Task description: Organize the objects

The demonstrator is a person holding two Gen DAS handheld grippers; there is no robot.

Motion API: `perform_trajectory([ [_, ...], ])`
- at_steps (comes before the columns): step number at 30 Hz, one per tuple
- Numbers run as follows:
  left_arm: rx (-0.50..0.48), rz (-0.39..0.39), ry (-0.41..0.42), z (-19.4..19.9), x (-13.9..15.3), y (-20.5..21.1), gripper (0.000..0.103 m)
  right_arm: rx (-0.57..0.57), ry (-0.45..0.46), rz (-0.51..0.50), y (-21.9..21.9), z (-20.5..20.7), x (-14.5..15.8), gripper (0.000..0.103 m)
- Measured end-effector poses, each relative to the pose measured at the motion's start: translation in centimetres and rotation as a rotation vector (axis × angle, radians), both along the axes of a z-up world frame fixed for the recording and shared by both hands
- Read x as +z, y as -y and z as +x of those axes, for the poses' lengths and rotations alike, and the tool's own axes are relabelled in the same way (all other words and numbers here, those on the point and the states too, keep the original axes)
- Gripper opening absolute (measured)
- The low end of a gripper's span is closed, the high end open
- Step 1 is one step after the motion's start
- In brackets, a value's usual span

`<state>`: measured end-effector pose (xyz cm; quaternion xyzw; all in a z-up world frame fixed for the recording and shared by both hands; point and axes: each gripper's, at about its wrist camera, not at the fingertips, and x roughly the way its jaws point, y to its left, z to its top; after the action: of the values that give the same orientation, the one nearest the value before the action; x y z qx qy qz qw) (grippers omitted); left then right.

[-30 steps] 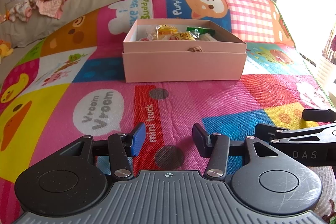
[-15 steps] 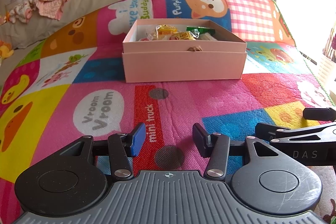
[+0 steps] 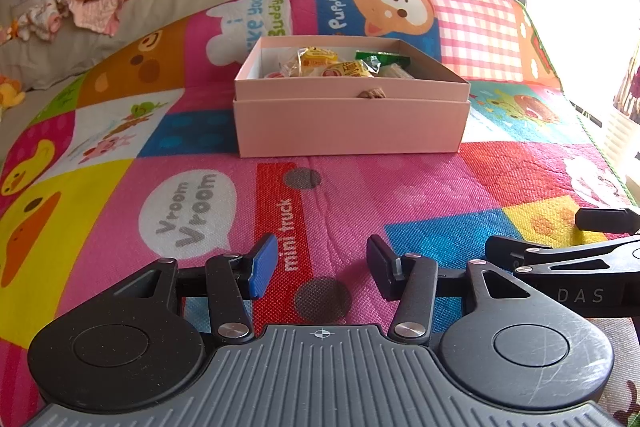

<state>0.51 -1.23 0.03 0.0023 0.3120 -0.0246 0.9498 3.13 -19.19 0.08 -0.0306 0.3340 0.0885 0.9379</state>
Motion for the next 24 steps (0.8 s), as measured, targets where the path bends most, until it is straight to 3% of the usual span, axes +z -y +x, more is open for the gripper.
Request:
perform_trajectory([
  [24,-0.001,0.007,0.001,-0.04,-0.03,-0.02,0.054,0.0,0.0,0.001,0.02,-0.06,0.02,0.103],
])
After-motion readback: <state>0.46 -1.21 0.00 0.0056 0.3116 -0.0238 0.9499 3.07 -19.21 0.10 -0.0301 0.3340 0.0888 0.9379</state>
